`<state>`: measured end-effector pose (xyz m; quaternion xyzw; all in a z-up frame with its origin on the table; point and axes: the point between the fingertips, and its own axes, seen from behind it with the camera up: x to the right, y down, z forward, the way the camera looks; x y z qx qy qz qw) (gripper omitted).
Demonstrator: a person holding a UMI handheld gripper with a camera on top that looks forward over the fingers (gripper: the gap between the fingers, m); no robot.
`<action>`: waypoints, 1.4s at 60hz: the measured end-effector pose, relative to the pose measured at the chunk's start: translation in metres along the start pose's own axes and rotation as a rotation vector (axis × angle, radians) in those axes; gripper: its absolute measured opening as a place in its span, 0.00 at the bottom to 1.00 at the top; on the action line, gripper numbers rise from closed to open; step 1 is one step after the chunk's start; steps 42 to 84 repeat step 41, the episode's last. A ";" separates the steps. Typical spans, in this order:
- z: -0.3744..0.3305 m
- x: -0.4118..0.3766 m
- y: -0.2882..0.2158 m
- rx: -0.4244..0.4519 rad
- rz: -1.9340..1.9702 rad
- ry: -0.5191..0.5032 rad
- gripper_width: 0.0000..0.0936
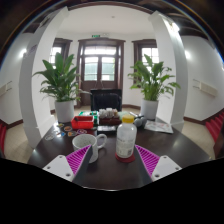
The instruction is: Pour water
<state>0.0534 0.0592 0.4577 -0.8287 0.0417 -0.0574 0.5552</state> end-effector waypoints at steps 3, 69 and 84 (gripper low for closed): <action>-0.027 0.001 -0.018 0.024 -0.004 0.012 0.90; -0.143 -0.022 -0.092 0.115 0.007 -0.130 0.88; -0.143 -0.022 -0.092 0.115 0.007 -0.130 0.88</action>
